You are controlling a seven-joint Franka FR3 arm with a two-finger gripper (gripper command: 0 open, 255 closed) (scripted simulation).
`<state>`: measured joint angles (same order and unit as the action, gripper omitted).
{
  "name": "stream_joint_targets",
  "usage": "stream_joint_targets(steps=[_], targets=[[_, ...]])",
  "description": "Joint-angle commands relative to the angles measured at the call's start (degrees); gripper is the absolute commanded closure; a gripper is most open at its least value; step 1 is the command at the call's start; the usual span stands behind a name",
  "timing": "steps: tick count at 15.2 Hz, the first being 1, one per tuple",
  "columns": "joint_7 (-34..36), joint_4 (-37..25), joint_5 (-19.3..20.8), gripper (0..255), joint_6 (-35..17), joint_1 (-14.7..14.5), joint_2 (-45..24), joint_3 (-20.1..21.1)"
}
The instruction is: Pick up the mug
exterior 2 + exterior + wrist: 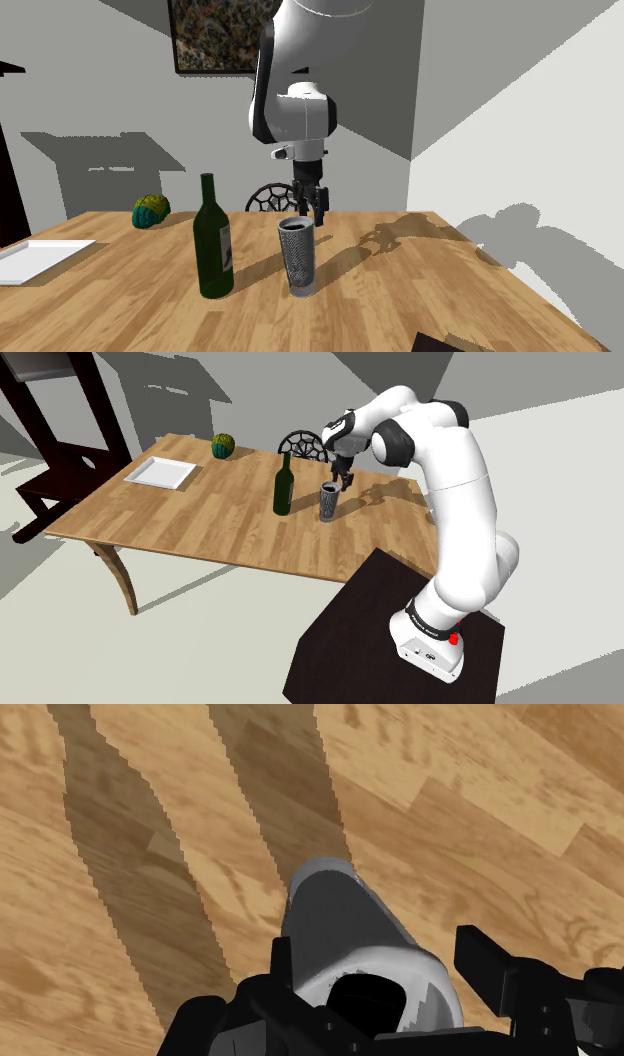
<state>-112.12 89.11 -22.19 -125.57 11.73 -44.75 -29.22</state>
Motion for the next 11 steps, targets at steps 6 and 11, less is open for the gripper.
stream_joint_targets(steps=[6, 11], targets=[[0.67, -0.27, 1.45, 255, 3.32, -0.82, 3.20, -1.29], [1.16, -0.91, 2.49, 255, 5.89, -1.29, 5.25, -2.12]])
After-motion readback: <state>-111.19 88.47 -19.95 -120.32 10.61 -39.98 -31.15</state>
